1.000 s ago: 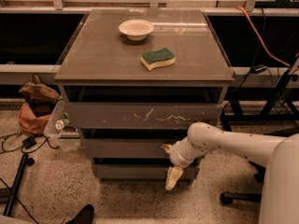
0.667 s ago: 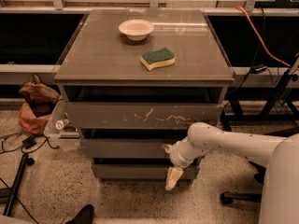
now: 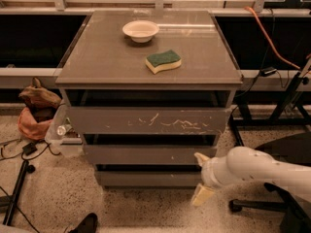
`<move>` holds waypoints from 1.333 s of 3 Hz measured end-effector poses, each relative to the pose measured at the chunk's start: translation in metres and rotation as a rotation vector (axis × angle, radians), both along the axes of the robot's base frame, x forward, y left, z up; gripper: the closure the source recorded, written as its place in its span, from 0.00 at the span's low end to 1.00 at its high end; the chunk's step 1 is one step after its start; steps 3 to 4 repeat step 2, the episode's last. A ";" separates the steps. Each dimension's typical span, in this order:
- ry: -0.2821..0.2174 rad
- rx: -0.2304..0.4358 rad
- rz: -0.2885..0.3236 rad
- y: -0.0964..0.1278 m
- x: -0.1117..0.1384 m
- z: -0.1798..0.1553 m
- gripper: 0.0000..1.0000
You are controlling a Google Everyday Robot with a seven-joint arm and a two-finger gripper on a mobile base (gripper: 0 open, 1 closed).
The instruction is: Close middle drawer
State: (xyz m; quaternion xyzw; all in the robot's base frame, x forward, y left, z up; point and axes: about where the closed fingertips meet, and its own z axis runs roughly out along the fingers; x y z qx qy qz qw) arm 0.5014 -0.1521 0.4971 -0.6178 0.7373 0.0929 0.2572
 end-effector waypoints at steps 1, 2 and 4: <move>-0.063 -0.055 -0.137 -0.038 -0.043 0.048 0.00; -0.096 -0.117 -0.209 -0.047 -0.079 0.094 0.00; -0.096 -0.117 -0.209 -0.047 -0.079 0.094 0.00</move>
Offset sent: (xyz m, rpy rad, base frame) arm -0.0907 -0.0855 0.3507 -0.3676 -0.4644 -0.3211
